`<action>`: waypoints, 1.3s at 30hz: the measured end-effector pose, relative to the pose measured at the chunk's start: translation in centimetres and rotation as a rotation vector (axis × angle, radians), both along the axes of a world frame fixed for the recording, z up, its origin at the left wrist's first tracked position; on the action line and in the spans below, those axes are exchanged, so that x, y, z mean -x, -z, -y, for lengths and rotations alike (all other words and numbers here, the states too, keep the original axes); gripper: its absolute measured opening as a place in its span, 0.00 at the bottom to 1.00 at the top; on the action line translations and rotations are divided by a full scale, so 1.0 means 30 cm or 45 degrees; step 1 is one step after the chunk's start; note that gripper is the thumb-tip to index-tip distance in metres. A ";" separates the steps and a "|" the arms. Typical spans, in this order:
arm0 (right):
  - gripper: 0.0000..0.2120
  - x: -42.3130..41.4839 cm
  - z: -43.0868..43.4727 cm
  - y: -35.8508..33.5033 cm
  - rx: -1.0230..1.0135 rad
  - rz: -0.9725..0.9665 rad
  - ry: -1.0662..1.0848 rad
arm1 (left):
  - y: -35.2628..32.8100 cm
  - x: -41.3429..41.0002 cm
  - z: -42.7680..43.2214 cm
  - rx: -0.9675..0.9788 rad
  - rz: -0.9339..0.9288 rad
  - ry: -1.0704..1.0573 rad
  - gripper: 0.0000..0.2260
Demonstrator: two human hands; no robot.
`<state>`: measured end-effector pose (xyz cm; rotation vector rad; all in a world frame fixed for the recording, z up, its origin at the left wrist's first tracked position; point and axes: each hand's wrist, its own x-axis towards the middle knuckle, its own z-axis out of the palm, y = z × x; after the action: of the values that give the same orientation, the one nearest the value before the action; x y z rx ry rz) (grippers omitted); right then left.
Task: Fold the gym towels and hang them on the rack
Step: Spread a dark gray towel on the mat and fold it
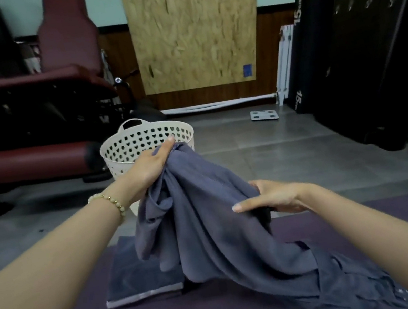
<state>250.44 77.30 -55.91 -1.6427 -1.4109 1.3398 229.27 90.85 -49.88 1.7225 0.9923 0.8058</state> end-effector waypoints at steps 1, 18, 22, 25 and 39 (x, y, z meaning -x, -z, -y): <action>0.24 0.002 0.000 0.019 0.057 0.116 -0.021 | 0.016 0.039 -0.020 0.050 0.059 -0.077 0.19; 0.24 0.412 -0.294 -0.043 -0.117 -0.443 0.103 | 0.288 0.261 -0.011 0.197 0.011 0.329 0.20; 0.28 0.422 -0.308 0.070 0.001 -0.508 0.051 | 0.395 0.259 -0.016 0.237 -0.035 0.107 0.23; 0.26 0.405 -0.305 0.204 0.058 -0.416 0.118 | 0.504 0.261 -0.018 0.306 -0.073 0.016 0.24; 0.20 -0.175 0.044 0.727 0.342 0.081 0.615 | 1.061 -0.099 0.035 0.192 -0.842 0.421 0.28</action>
<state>255.69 75.99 -77.72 -2.0508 -0.8080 1.2315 232.23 89.78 -81.71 1.9884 1.1102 -0.0701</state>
